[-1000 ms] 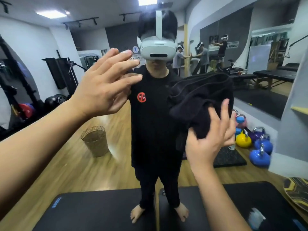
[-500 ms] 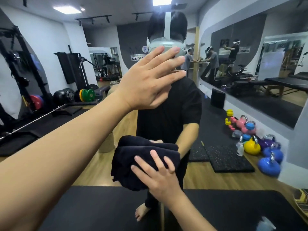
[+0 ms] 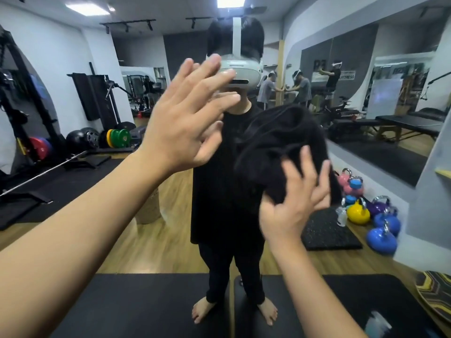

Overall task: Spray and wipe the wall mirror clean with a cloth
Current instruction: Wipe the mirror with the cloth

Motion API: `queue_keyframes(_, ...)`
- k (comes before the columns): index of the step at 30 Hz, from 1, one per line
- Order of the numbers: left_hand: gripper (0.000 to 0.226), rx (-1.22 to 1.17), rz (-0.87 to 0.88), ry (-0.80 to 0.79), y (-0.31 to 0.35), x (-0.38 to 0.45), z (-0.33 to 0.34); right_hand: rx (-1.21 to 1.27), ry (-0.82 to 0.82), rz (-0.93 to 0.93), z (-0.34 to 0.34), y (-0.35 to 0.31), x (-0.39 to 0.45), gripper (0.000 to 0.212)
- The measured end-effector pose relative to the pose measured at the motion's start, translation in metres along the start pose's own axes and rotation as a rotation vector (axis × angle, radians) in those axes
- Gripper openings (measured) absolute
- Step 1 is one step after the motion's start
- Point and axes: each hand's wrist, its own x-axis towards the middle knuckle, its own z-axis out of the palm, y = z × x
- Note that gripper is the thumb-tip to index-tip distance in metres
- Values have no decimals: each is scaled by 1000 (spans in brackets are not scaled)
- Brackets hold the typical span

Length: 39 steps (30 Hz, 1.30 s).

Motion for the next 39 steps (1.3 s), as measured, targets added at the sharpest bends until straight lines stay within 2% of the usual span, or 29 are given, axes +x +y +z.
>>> queue_keyframes(2,38,13,-47,-18,-8,-17,-5,-64,-103,-135,15,-5,-39,76)
queue_keyframes(4,39,7,-106,-32,-11,-31,-8,-113,-266,-365,25,-7,-89,78)
queue_keyframes(7,43,7,-249,6,-3,-55,-8,-71,-518,-777,33,6,-157,44)
queue_keyframes(10,52,49,-357,-15,9,-81,-6,-106,-666,-1019,32,30,-173,34)
queue_keyframes(13,59,100,-475,-78,8,-101,-7,-89,-550,-1013,26,32,-141,36)
queue_keyframes(16,62,103,-684,-85,3,-112,-9,-62,-375,-830,20,14,-88,38)
queue_keyframes(20,62,149,-685,-146,-2,-121,-7,-48,-247,-459,7,-16,-23,68)
queue_keyframes(22,61,166,-674,-165,-3,-122,-6,13,-159,-236,8,-30,-6,68)
queue_keyframes(24,62,181,-677,-187,-2,-123,-6,40,-95,-159,20,-40,-10,68)
queue_keyframes(26,61,186,-688,-204,-2,-124,-7,-7,-106,-280,35,-41,-38,73)
queue_keyframes(28,61,190,-692,-223,-1,-124,-8,-71,-191,-492,44,-30,-79,76)
queue_keyframes(32,63,202,-699,-260,0,-121,-11,-72,-397,-857,43,1,-146,47)
queue_keyframes(34,63,201,-709,-284,0,-120,-13,-100,-471,-987,40,15,-160,40)
queue_keyframes(36,62,202,-708,-303,0,-119,-17,-130,-469,-1029,38,18,-155,40)
queue_keyframes(39,60,148,-691,-283,-4,-121,-27,-99,-362,-891,34,0,-119,45)
